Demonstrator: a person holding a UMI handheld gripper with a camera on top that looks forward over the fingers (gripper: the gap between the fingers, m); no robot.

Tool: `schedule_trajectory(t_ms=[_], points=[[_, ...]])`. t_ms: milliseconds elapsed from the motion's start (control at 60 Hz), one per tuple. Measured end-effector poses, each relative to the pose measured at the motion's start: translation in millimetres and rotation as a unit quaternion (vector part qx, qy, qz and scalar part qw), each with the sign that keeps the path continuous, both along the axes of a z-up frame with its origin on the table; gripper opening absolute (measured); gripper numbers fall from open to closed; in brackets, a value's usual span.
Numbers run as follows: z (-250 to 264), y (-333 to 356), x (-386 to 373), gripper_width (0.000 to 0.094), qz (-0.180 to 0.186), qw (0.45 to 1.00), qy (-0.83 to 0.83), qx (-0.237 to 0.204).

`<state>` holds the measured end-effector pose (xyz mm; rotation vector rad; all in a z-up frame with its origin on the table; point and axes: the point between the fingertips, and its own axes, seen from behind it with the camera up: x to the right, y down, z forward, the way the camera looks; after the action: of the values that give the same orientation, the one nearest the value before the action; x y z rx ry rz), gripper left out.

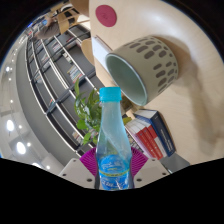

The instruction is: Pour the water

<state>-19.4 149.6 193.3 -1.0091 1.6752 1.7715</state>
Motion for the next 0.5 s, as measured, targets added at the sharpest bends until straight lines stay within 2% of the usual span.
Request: schedule_trajectory(t_ms=[17, 167, 300, 383, 500], points=[[3, -2, 1, 0.0412, 0.001, 1.0, -0.009, 0.003], [46, -8, 9, 0.0408, 0.01, 0.989, -0.139, 0.046], [101, -10, 34, 0.0408, -0.004, 0.954, -0.282, 0.098], [118, -5, 46, 0.0408, 0.011, 0.896, -0.429, 0.113], [139, -3, 85, 0.0409, 0.001, 0.774, -0.62, 0.127]])
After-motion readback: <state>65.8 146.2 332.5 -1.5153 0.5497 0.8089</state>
